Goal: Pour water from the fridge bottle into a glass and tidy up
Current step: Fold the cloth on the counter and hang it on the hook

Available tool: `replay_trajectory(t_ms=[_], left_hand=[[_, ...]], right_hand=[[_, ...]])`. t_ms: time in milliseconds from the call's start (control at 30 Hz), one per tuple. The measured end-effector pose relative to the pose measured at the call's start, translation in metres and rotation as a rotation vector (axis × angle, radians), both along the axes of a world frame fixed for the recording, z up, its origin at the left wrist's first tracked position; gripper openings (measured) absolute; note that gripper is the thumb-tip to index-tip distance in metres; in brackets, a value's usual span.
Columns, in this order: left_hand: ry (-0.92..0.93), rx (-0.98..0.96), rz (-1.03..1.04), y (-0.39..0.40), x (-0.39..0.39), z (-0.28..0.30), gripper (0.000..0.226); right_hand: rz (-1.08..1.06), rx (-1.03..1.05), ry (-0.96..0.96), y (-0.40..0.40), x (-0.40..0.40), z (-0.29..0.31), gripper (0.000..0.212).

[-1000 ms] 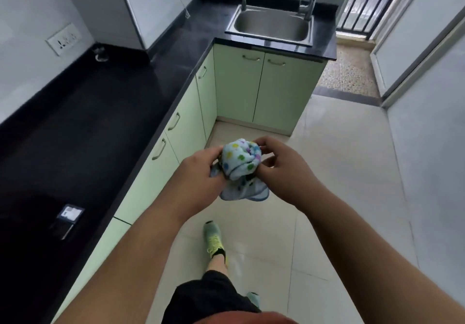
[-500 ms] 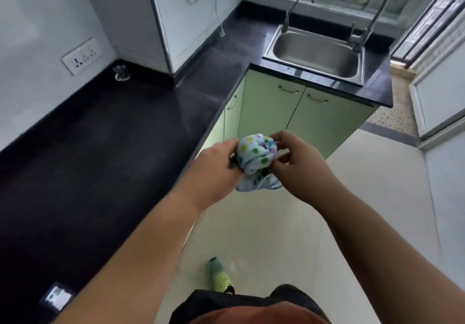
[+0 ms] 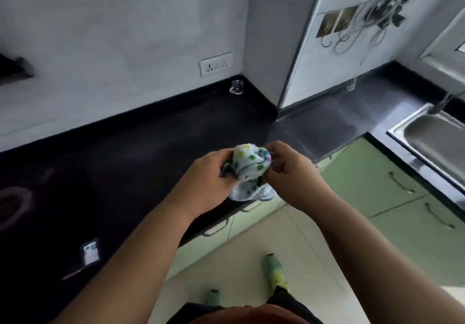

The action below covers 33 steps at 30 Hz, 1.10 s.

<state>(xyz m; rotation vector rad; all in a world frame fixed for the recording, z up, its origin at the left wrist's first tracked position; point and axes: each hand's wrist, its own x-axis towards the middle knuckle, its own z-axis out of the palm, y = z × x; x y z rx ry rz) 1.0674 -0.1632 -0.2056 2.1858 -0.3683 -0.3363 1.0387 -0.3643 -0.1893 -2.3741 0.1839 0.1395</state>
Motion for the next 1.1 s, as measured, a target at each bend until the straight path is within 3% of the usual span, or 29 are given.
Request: replay_trajectory(t_ms=[233, 367, 500, 633, 733, 867, 967, 1100], left_hand=[[-0.009, -0.026, 0.441, -0.004, 0.007, 0.009, 0.019], [-0.013, -0.063, 0.634, -0.012, 0.01, 0.011, 0.021], [-0.027, -0.133, 0.816, -0.013, -0.002, 0.007, 0.028], [0.102, -0.167, 1.006, -0.006, -0.012, 0.013, 0.039], [0.186, -0.087, 0.959, 0.001, -0.016, 0.017, 0.05], [0.191, 0.141, 0.851, 0.013, -0.016, 0.013, 0.06], [0.068, 0.234, 0.83, 0.022, -0.016, 0.006, 0.043], [0.038, 0.24, 0.777, 0.037, -0.017, 0.003, 0.04]], right_hand=[[0.373, 0.071, 0.005, -0.002, 0.081, -0.001, 0.03], [0.52, 0.083, 0.002, -0.002, 0.106, -0.001, 0.03], [0.598, 0.073, 0.018, -0.013, 0.115, -0.003, 0.045], [0.67, -0.054, 0.007, -0.021, 0.124, -0.001, 0.065], [0.657, -0.147, -0.015, -0.022, 0.128, 0.0, 0.067], [0.615, -0.192, -0.114, -0.022, 0.134, -0.005, 0.033], [0.598, -0.251, -0.103, -0.024, 0.14, -0.009, 0.017], [0.619, -0.452, 0.005, -0.027, 0.149, -0.016, 0.006]])
